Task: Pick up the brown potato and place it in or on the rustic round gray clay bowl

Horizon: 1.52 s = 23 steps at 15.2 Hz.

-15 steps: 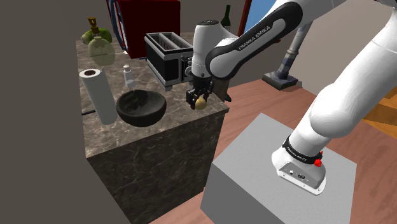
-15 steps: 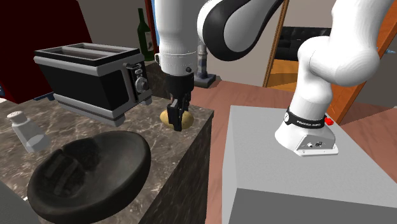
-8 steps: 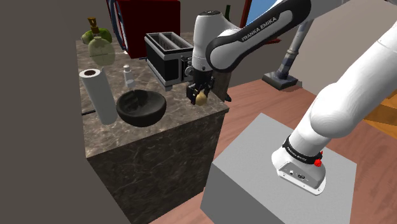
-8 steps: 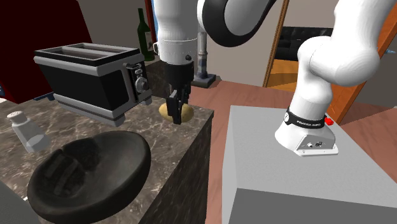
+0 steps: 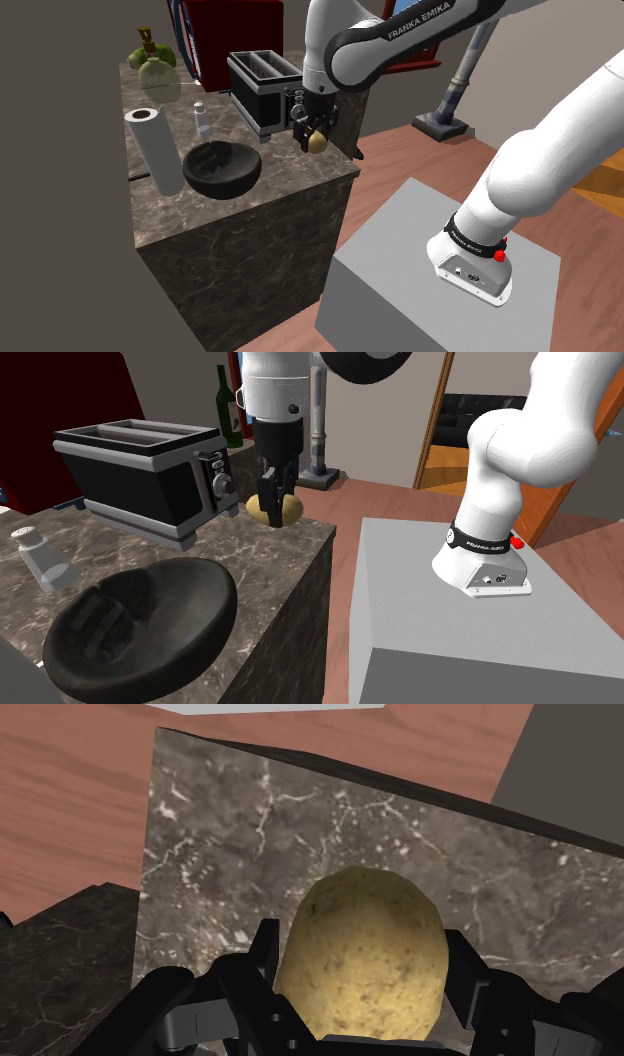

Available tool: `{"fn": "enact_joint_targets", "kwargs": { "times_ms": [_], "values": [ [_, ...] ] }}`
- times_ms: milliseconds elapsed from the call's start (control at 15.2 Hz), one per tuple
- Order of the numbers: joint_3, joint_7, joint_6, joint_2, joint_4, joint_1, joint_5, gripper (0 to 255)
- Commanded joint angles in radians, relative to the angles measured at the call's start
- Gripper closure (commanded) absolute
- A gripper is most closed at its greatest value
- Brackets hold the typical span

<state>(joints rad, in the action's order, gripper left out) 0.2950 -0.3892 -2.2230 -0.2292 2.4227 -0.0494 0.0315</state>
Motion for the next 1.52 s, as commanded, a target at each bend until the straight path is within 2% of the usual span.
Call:
{"fn": "enact_joint_targets", "kwargs": {
  "times_ms": [0,1188,1452],
  "values": [
    [-0.002,0.003,0.03,-0.018,-0.012,-0.002,0.005,255],
    [-0.022,0.024,0.277,-0.099,-0.18,-0.003,0.019,255],
    [0.043,-0.073,0.28,0.014,-0.293,-0.023,-0.001,255]
  ]
}}
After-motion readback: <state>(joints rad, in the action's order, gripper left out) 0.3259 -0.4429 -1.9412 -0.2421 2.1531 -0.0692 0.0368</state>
